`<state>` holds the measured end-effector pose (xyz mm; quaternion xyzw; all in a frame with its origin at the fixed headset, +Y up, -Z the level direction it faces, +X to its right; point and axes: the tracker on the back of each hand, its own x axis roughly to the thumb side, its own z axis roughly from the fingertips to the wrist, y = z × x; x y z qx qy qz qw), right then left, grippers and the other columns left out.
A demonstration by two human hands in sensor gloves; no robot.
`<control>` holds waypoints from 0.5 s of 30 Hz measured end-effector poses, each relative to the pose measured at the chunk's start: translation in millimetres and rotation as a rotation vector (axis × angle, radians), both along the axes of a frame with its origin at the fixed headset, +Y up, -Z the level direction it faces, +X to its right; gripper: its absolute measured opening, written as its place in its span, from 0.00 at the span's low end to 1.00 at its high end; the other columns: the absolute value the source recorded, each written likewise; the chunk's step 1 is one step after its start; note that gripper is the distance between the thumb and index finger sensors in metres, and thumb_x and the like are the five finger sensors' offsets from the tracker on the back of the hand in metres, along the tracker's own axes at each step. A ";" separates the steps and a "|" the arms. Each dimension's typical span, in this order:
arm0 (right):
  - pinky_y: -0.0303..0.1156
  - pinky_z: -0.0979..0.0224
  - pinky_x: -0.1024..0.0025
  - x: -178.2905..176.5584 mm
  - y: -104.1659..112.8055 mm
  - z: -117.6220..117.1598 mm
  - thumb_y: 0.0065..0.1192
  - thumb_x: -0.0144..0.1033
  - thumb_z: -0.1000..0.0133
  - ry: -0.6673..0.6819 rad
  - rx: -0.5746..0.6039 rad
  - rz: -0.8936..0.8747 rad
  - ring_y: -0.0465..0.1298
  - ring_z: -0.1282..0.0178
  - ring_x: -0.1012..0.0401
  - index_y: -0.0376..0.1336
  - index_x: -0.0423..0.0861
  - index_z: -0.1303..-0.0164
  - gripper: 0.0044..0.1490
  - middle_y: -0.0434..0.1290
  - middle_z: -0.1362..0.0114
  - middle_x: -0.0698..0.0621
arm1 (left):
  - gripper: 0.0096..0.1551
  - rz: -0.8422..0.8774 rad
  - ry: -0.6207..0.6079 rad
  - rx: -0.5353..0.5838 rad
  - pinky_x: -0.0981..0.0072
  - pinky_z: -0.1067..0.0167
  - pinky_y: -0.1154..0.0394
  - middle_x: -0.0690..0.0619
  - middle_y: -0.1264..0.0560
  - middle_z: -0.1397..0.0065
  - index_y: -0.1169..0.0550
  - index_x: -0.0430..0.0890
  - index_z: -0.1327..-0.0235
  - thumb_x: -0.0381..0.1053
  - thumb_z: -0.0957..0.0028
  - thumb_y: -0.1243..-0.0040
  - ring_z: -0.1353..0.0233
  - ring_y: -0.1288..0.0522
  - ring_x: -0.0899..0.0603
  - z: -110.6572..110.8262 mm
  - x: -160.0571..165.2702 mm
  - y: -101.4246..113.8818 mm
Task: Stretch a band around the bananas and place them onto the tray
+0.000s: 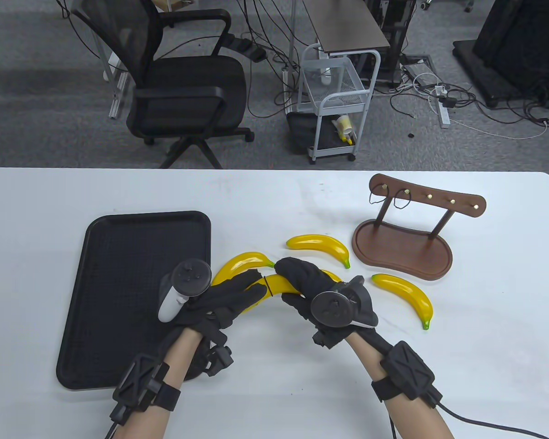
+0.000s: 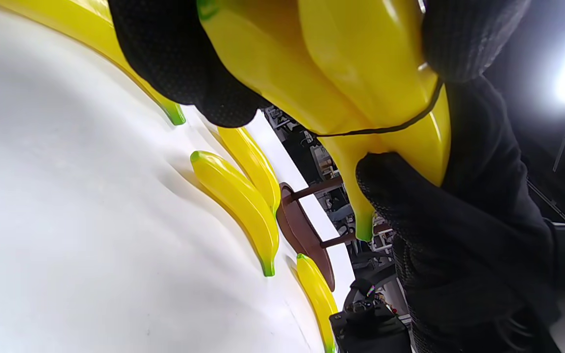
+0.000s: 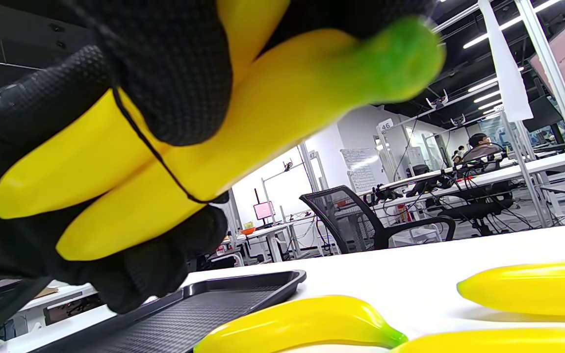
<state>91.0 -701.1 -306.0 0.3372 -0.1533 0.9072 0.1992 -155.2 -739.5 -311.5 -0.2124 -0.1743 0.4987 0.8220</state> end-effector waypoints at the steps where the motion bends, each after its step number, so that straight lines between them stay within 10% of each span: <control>1: 0.72 0.27 0.53 0.0 0.1 0.0 0.74 0.37 0.46 0.000 0.001 0.001 0.72 0.25 0.50 0.53 0.46 0.21 0.46 0.65 0.21 0.46 | 0.47 -0.001 -0.002 0.000 0.39 0.29 0.31 0.37 0.35 0.15 0.39 0.40 0.15 0.70 0.35 0.50 0.25 0.26 0.31 0.0 0.0 0.3; 15: 0.73 0.30 0.53 0.9 1.6 -2.3 0.74 0.38 0.47 -0.076 -0.032 -0.001 0.73 0.27 0.48 0.55 0.43 0.21 0.45 0.67 0.22 0.44 | 0.42 -0.161 0.080 0.262 0.45 0.23 0.34 0.47 0.38 0.12 0.40 0.50 0.15 0.68 0.37 0.45 0.18 0.31 0.35 5.1 -4.7 22.5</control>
